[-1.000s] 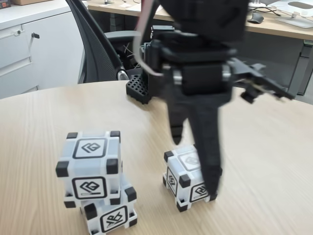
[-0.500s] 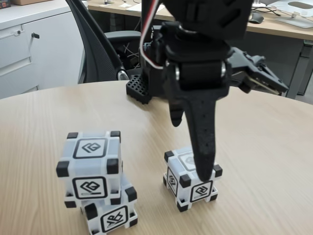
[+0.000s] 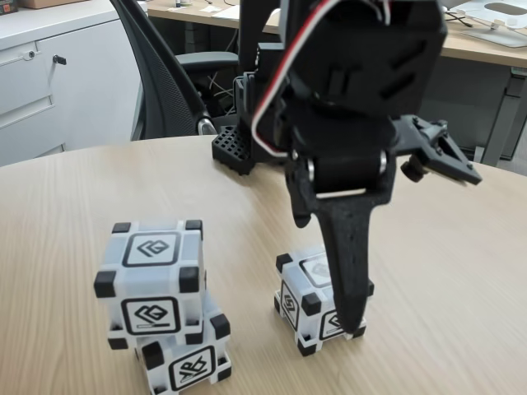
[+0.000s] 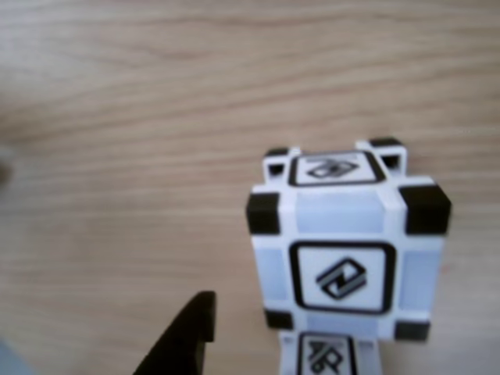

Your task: Stack cubes from left to right.

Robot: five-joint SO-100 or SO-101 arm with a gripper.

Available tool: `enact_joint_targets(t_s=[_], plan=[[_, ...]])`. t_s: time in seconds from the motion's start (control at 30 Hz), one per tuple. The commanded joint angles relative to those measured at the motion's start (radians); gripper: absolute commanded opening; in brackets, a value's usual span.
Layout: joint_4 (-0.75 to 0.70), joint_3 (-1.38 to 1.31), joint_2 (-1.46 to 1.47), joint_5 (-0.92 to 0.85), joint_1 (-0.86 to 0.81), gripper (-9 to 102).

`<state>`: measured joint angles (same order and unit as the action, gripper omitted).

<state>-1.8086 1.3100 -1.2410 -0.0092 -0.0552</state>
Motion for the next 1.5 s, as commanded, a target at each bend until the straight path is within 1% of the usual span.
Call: enact_joint_targets(t_s=[0.0, 0.63, 1.0, 1.47], plan=[[0.003, -0.008, 0.035, 0.0, -0.005, 46], [0.006, -0.031, 0.132, -0.058, -0.005, 44], [-0.002, -0.242, 0.199, -0.063, -0.005, 42], [0.006, -0.229, 0.216, -0.044, -0.005, 41]])
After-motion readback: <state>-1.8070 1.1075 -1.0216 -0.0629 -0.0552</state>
